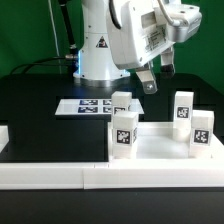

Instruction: Assemble square table

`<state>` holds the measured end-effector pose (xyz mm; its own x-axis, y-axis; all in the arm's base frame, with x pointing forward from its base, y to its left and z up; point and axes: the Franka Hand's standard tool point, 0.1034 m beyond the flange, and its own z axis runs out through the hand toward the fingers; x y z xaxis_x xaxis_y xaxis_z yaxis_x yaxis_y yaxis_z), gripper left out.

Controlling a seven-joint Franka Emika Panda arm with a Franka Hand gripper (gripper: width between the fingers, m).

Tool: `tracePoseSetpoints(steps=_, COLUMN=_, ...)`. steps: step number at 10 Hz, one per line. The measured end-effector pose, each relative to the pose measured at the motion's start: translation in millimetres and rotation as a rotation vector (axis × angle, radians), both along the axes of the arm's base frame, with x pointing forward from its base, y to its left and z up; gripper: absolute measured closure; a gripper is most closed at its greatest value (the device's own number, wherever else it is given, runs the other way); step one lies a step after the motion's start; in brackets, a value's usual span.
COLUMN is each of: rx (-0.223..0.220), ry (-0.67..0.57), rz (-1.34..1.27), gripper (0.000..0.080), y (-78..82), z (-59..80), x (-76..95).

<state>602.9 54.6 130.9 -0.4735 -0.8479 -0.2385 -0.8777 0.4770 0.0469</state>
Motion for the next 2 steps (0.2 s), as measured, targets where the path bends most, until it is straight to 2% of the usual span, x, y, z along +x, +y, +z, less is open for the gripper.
tracePoseSetpoints(steps=2, rx=0.0, ry=0.002, rz=0.002, gripper=0.015, y=0.8, z=-0.8, x=-0.7)
